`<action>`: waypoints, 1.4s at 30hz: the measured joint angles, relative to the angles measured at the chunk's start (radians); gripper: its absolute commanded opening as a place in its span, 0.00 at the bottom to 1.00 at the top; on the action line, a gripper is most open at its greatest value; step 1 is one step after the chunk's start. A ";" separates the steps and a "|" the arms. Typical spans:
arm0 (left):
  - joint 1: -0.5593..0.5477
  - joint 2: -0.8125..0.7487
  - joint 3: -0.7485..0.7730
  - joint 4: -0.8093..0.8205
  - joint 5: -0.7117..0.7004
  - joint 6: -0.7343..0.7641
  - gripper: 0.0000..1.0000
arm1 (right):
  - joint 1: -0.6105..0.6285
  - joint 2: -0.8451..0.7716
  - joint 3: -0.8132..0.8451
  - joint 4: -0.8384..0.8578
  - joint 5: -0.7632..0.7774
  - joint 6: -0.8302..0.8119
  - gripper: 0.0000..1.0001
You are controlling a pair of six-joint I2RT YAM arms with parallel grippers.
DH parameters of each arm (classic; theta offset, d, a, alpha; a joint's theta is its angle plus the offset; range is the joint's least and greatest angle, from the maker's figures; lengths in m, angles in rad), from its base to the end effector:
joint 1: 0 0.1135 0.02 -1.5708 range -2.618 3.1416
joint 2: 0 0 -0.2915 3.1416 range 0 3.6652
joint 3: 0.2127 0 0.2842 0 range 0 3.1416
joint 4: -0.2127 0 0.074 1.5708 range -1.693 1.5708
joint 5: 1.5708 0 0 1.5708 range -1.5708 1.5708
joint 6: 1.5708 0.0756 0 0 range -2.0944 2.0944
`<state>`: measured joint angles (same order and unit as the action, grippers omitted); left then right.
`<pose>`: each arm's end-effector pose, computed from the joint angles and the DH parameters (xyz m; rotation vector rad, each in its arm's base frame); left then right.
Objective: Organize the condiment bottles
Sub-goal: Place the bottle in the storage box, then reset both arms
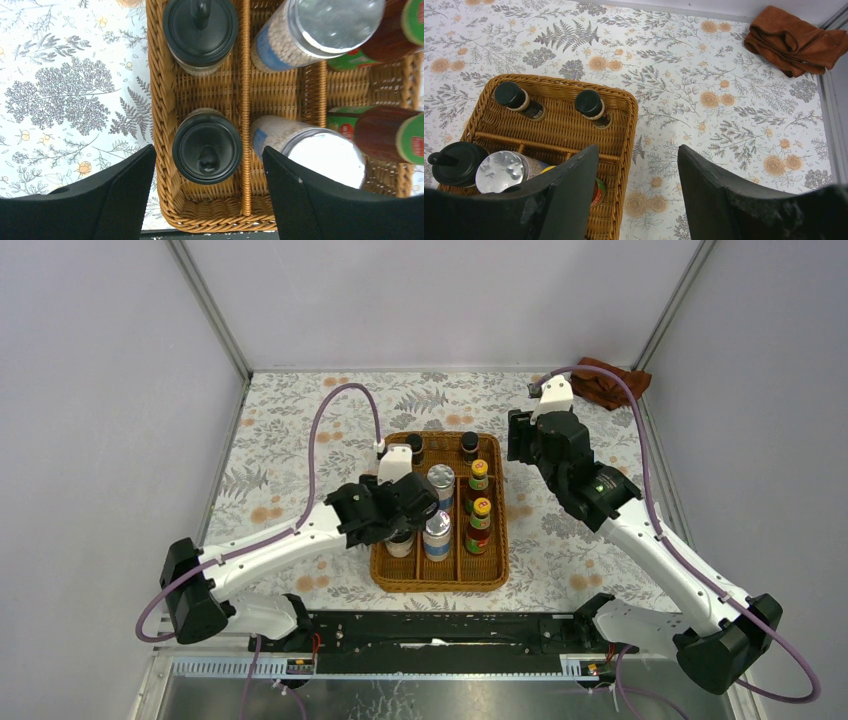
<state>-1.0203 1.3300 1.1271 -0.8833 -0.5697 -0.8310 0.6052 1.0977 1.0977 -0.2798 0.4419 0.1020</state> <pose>0.1911 -0.2333 0.2776 0.0541 2.4115 -0.0515 0.2666 0.1451 0.3937 -0.1531 1.8176 0.0900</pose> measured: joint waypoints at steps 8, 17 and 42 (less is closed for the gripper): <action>0.000 0.000 0.190 -0.057 -0.091 0.042 0.84 | -0.003 0.000 0.000 0.000 -0.018 -0.003 0.69; 0.058 -0.068 0.348 0.088 -0.282 0.317 0.91 | -0.013 0.082 0.123 -0.053 -0.086 -0.059 0.76; 0.917 0.132 0.201 0.579 0.122 0.528 0.91 | -0.539 0.527 0.468 0.043 -0.370 0.043 0.99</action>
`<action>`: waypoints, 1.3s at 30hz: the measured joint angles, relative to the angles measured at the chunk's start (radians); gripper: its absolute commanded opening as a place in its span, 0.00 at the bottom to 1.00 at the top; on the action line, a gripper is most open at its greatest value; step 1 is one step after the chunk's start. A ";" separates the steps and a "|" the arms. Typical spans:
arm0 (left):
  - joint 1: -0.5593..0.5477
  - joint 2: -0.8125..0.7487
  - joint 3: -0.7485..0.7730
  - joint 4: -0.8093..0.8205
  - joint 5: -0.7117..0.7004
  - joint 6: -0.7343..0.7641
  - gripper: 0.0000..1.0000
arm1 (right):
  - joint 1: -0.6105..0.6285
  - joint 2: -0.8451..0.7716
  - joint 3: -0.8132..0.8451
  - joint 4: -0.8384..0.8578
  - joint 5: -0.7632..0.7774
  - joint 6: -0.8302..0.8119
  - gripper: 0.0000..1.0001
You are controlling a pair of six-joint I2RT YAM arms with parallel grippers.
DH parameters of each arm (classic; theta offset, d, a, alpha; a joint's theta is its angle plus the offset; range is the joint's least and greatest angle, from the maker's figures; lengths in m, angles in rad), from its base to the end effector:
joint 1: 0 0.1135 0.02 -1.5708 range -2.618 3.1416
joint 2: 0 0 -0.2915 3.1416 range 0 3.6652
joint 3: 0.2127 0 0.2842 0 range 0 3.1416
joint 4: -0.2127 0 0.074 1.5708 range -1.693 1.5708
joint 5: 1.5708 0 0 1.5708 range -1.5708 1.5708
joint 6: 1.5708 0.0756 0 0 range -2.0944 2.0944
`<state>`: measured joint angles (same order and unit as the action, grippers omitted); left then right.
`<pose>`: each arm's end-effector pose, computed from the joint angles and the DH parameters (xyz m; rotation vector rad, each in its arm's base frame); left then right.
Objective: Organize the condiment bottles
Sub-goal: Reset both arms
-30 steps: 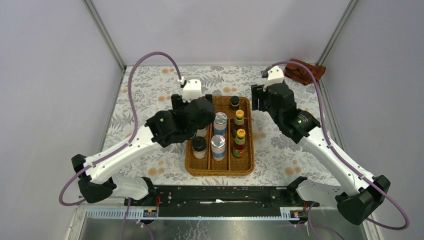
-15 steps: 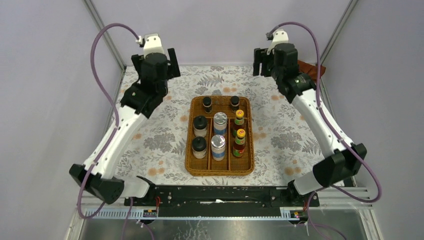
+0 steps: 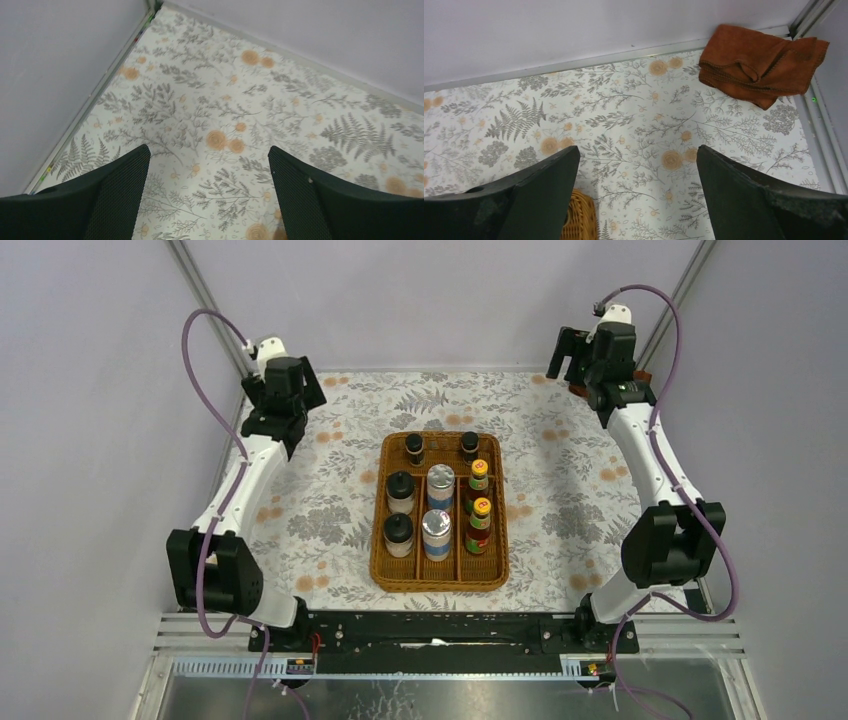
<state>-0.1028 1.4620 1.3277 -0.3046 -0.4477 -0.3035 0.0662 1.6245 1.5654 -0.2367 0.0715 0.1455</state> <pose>0.4016 -0.0085 0.3651 -0.4755 1.9102 0.1847 0.4588 0.0250 0.4045 0.1234 1.8625 0.0796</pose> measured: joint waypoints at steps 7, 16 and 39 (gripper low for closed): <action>0.010 0.010 -0.109 0.062 0.000 -0.008 0.92 | -0.017 -0.004 -0.066 0.047 0.078 -0.021 1.00; 0.014 0.032 -0.135 0.134 0.000 0.015 0.93 | -0.020 -0.004 -0.137 0.073 0.096 -0.018 1.00; 0.015 0.003 -0.289 0.306 0.151 0.084 0.94 | -0.020 -0.004 -0.278 0.255 0.042 -0.040 1.00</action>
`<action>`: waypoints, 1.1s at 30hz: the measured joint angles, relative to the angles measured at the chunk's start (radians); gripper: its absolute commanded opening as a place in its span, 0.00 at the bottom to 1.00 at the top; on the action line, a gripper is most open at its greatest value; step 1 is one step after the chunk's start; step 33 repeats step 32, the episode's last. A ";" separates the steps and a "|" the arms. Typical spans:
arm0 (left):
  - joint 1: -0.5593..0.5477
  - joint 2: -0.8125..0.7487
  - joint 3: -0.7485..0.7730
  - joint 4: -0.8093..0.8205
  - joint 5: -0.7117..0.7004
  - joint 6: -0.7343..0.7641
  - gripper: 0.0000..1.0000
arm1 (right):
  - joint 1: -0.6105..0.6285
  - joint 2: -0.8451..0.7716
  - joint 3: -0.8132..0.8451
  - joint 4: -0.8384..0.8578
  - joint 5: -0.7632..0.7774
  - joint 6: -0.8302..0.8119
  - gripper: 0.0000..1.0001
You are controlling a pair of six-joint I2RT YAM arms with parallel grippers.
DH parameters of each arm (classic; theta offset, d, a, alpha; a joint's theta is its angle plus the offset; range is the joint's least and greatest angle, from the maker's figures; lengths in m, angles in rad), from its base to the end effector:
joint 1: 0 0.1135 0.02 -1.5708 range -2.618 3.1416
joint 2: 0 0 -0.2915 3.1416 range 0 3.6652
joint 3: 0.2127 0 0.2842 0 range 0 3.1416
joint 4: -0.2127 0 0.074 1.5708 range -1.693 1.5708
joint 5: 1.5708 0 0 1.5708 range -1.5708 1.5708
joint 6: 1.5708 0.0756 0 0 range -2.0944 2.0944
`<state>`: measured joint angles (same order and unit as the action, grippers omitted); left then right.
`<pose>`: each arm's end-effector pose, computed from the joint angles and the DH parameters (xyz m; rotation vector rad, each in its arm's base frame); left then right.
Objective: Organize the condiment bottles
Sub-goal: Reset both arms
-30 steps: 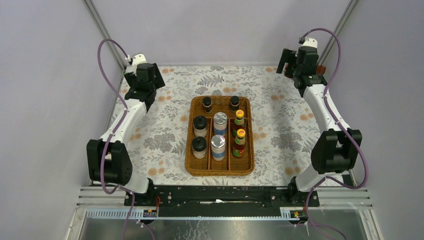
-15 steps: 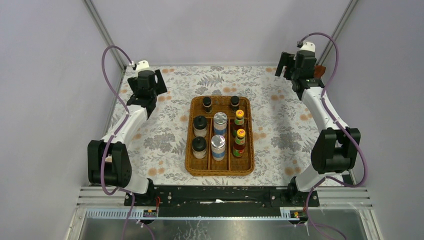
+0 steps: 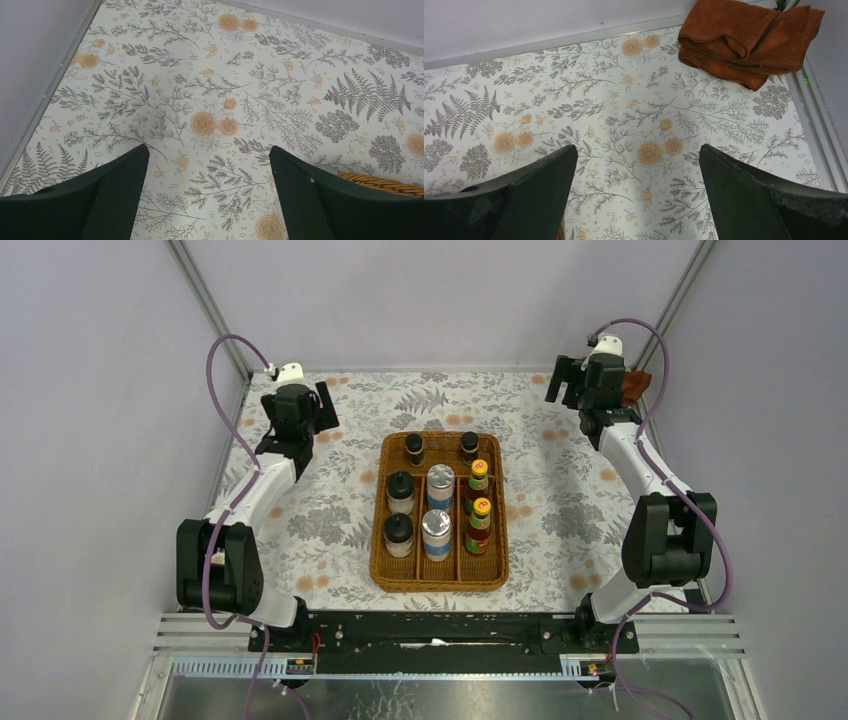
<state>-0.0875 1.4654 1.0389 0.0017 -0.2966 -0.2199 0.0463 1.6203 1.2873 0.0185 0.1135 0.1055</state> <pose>0.4008 -0.0130 0.2828 -0.3195 1.9512 0.0961 0.4583 0.0127 0.3244 0.1333 1.8785 -0.0030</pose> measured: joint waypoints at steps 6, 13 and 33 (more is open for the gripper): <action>0.000 0.000 0.000 0.007 0.002 0.007 0.94 | 0.000 0.000 -0.041 0.046 0.039 0.020 1.00; 0.004 0.012 0.000 0.058 0.058 0.035 0.93 | 0.000 -0.008 -0.082 0.077 0.076 0.025 1.00; 0.004 0.065 -0.020 0.118 0.128 0.063 0.89 | 0.068 -0.026 -0.120 0.098 0.241 0.018 1.00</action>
